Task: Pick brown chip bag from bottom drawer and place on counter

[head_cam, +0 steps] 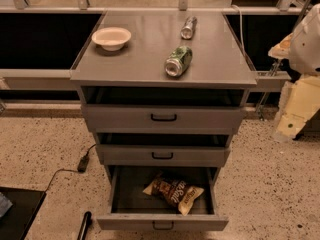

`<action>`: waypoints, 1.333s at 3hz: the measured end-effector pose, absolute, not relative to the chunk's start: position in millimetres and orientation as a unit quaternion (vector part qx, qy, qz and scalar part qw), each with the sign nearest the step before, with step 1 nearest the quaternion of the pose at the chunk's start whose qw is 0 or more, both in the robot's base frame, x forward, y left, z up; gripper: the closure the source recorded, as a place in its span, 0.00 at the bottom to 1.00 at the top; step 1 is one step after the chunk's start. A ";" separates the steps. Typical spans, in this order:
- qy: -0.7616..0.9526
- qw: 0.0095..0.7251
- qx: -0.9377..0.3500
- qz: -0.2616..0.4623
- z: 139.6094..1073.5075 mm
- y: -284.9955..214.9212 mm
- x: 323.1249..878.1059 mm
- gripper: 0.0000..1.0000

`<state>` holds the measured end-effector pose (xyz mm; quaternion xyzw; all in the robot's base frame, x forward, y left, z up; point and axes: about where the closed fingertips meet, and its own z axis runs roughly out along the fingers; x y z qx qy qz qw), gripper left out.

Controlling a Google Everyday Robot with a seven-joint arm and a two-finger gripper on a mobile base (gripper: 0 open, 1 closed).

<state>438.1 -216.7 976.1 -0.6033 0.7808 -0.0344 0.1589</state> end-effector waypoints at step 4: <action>0.755 0.283 -0.586 0.078 846.0 -193.7 367.5 0.00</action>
Offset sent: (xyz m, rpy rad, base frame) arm -0.0644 -0.0130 -0.0930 0.2159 -0.0174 0.0491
